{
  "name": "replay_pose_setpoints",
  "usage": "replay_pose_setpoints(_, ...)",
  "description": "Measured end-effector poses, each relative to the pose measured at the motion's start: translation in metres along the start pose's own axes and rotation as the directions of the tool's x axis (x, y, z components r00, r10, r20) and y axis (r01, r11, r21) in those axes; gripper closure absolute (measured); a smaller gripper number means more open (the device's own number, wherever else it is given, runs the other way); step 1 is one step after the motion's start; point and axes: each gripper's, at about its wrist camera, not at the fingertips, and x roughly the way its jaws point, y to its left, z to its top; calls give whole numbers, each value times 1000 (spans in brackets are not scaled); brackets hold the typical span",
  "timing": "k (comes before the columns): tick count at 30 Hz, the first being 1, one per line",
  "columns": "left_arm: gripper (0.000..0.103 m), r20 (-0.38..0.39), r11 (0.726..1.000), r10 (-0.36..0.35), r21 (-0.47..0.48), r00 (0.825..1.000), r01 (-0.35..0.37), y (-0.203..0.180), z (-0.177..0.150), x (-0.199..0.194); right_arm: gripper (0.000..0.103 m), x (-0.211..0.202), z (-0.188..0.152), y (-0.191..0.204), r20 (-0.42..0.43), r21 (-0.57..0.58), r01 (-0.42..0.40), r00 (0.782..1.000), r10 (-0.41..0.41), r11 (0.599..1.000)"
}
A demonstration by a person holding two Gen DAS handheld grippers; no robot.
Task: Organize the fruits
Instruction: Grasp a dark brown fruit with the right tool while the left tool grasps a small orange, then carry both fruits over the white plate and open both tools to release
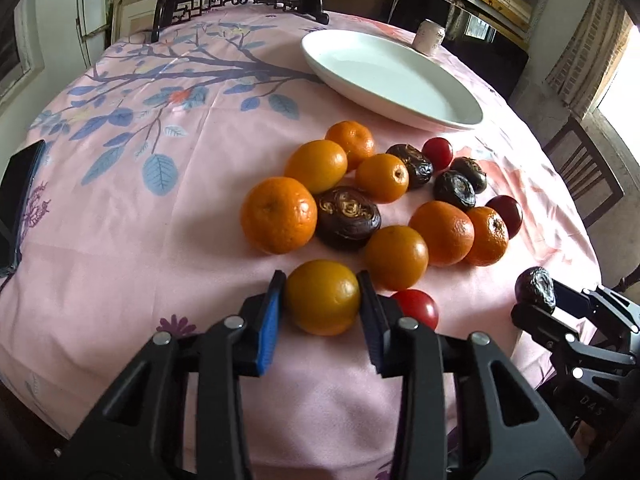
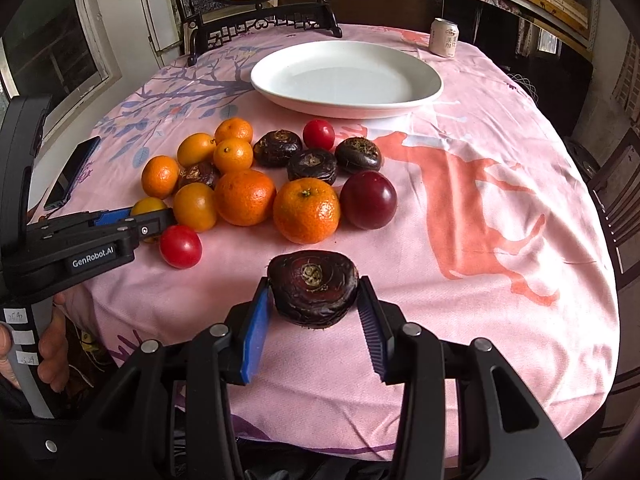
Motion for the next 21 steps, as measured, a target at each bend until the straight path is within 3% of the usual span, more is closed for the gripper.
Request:
replay_pose_setpoints(7,67,29,999,3,43,1000,-4,-12,2,-22,60,-4,7,-5,26,18,-22,999,21,1000)
replay_pose_setpoints(12,67,54,996,-21,83,998,16,-21,27,-40,59,-8,25,-11,59,19,-43,997,42,999)
replay_pose_setpoints(16,67,54,994,-54,94,997,49,-27,75,-38,59,-6,60,-17,84,-12,-26,996,27,1000)
replay_pose_setpoints(21,66,53,996,-10,90,999,5,-35,166,-3,60,14,145,-35,132,-60,-20,991,28,998)
